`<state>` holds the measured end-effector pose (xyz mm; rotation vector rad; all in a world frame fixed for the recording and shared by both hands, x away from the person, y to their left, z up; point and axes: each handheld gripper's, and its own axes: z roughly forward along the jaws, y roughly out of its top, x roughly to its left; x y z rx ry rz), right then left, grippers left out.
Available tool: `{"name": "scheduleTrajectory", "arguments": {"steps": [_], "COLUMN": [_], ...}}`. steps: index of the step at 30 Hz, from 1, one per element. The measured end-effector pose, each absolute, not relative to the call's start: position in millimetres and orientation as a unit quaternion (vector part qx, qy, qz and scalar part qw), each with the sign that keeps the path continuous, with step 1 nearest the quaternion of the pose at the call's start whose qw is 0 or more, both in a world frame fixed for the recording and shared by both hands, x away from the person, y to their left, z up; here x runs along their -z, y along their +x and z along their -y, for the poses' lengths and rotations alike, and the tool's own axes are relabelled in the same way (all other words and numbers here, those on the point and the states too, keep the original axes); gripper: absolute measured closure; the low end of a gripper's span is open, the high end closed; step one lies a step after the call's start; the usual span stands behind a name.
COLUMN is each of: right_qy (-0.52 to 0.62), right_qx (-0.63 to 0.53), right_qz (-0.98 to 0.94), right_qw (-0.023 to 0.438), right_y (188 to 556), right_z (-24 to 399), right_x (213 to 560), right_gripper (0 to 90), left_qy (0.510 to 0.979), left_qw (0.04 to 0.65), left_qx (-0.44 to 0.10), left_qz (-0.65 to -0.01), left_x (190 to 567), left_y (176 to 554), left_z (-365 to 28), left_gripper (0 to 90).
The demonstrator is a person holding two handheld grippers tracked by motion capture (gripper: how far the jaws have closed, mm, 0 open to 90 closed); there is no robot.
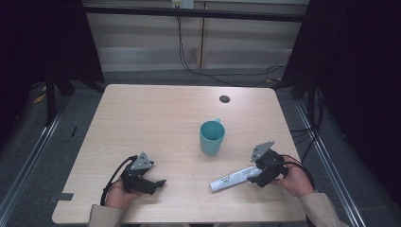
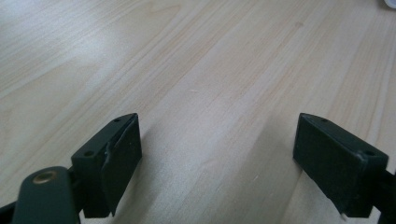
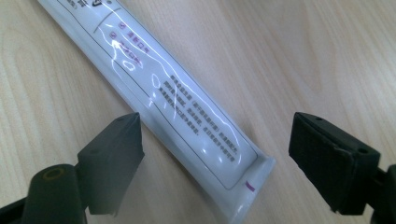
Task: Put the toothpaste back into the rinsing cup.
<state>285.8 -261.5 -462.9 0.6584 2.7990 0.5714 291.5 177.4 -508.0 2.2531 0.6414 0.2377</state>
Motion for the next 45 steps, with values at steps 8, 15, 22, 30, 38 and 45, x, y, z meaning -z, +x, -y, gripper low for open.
{"name": "scheduleTrajectory", "arguments": {"steps": [8, 15, 22, 30, 38, 45], "right_qy": [0.198, 0.188, 0.182, 0.187, 0.188, 0.178], "right_qx": [-0.171, -0.149, -0.113, -0.111, -0.098, -0.085], "right_qz": [-0.962, -0.969, -0.976, -0.976, -0.977, -0.98], "right_qw": [0.079, 0.052, 0.039, 0.024, 0.005, 0.001], "right_y": [290, 292, 296, 294, 294, 291], "right_z": [251, 237, 231, 231, 230, 225], "right_x": [467, 471, 471, 470, 469, 467], "right_gripper": [20.5, 27.2, 31.9, 37.5, 47.0, 59.6], "left_qy": [0.884, 0.884, 0.884, 0.884, 0.884, 0.884], "left_qw": [0.383, 0.383, 0.383, 0.384, 0.384, 0.384], "left_qx": [-0.093, -0.093, -0.093, -0.093, -0.094, -0.093], "left_qz": [-0.252, -0.251, -0.251, -0.251, -0.251, -0.251], "left_x": [508, 508, 508, 508, 508, 508], "left_y": [292, 292, 292, 292, 291, 291], "left_z": [-177, -177, -177, -177, -177, -177], "left_gripper": [15.1, 15.1, 15.1, 15.1, 15.1, 15.1]}}
